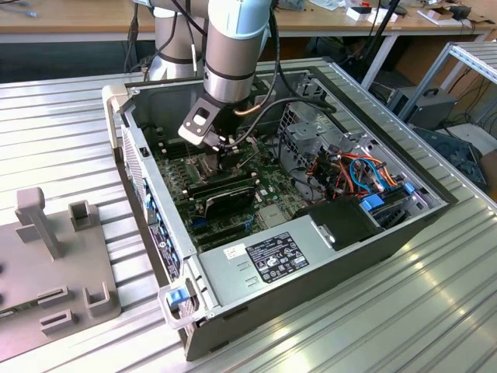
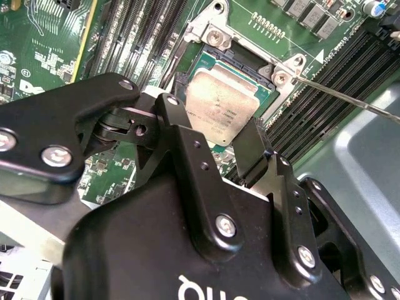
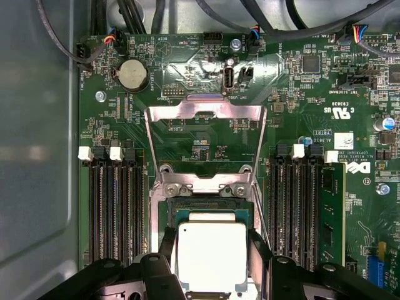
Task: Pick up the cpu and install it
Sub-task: 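Place the cpu into insertion slot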
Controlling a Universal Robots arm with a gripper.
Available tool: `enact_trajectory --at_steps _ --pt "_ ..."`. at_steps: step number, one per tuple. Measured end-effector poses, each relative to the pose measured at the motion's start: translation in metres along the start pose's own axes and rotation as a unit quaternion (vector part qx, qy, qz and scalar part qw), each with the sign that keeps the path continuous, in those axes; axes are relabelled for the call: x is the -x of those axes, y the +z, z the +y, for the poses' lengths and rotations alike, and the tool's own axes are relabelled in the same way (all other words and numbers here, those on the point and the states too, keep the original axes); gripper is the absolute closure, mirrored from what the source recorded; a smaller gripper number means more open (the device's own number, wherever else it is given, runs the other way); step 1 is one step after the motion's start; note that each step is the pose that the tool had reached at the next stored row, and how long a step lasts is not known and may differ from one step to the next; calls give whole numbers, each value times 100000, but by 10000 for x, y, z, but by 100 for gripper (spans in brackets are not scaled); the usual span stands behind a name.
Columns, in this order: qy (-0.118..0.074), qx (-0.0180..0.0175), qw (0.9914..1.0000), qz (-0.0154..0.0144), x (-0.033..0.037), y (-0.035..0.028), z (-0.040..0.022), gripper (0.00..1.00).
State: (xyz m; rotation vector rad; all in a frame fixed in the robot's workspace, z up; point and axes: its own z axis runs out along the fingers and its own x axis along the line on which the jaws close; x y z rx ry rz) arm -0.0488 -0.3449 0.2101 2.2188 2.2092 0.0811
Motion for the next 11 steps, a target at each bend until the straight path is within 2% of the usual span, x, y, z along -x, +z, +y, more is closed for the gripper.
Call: enact_trajectory --at_steps 11 --pt "1 -10 100000 0 1 23 1 45"
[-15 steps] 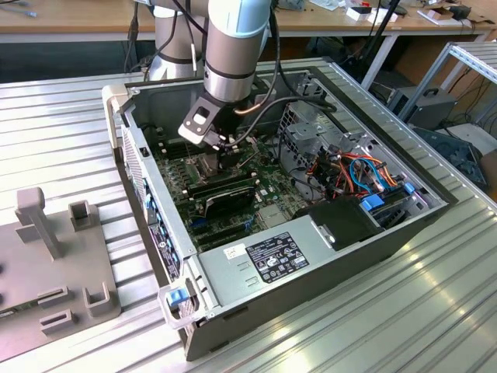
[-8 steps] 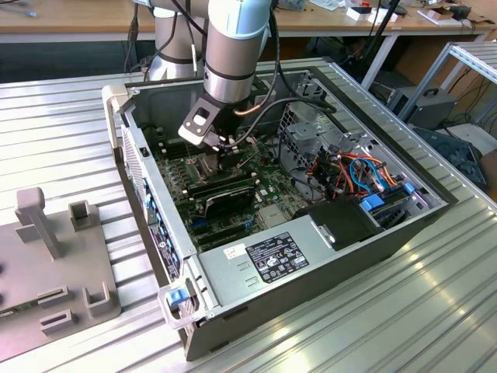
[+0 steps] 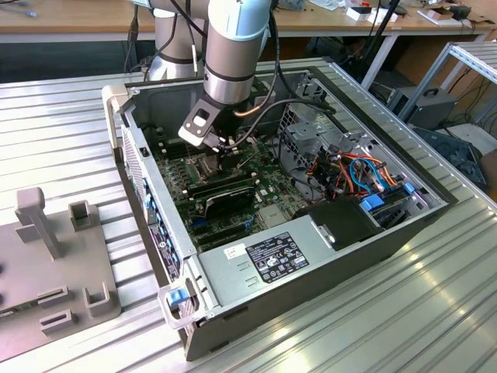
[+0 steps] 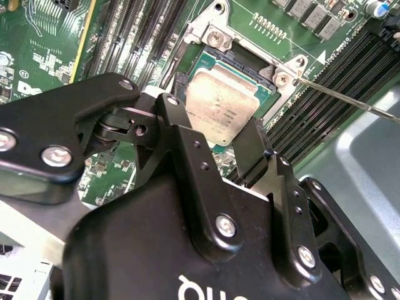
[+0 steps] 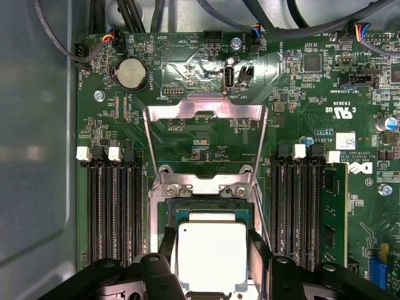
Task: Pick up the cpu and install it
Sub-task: 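Place the cpu into insertion slot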
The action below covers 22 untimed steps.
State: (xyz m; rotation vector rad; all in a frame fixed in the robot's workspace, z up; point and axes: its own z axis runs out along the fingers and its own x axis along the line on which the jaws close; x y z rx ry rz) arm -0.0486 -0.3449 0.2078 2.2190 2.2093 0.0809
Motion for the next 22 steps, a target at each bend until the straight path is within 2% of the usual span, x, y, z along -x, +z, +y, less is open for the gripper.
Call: enact_trajectory --at_steps 7,22 --pt "-2 -37 100000 0 1 13 24 45" --pt "9 -29 100000 14 -26 42 20 45"
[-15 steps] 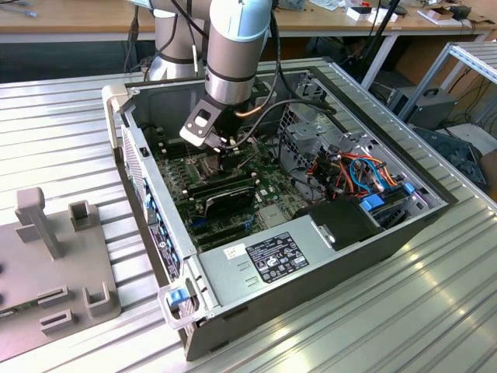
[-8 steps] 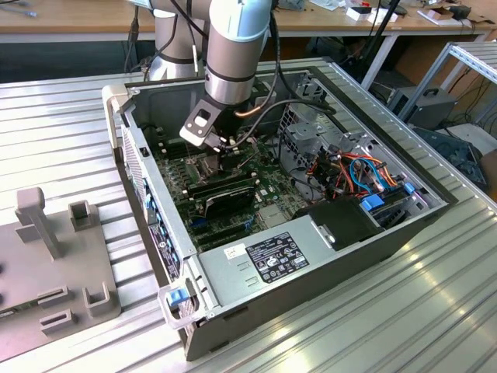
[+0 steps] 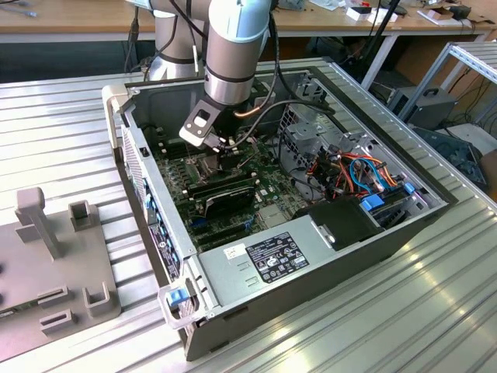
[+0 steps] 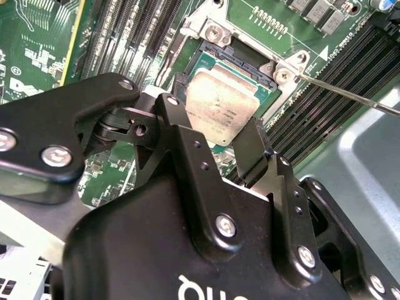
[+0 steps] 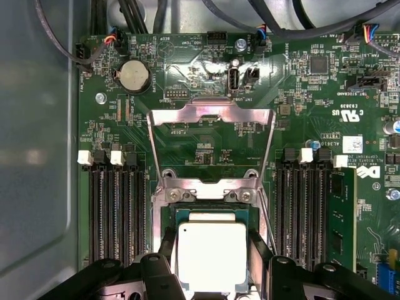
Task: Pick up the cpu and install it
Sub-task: 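Place the cpu into insertion slot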
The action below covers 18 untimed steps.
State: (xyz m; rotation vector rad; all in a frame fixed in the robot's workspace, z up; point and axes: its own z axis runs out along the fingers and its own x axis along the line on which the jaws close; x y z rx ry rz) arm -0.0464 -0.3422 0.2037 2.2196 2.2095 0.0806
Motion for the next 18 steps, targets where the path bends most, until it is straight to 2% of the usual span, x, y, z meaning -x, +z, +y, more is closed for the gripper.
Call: enact_trajectory --at_steps 6,18 --pt "-9 -5 100000 -13 2 27 -7 45" --pt "2 -92 100000 -13 0 14 9 45"
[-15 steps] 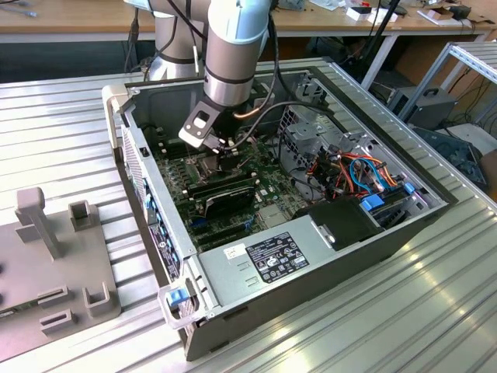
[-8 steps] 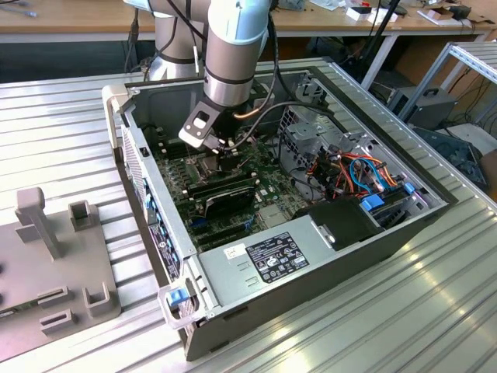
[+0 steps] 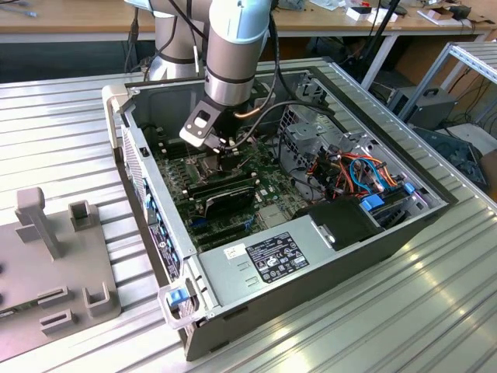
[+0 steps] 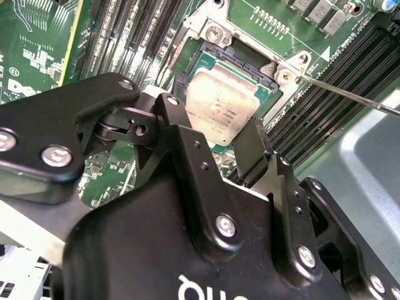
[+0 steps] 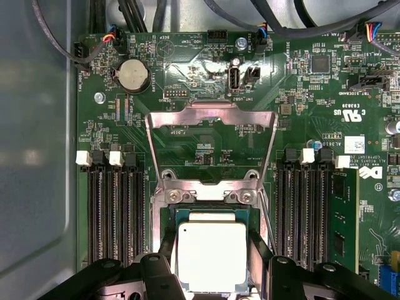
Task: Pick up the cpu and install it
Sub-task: 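Place the cpu into insertion slot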
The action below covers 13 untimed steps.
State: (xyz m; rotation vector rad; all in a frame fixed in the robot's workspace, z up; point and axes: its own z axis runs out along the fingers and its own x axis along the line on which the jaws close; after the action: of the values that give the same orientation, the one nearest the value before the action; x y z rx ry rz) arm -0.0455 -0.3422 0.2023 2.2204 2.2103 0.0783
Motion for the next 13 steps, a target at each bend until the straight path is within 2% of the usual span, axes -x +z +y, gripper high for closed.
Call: enact_trajectory --at_steps 6,13 --pt "-7 -2 100000 -1 0 0 2 45" --pt "90 -176 100000 -6 0 1 43 45"
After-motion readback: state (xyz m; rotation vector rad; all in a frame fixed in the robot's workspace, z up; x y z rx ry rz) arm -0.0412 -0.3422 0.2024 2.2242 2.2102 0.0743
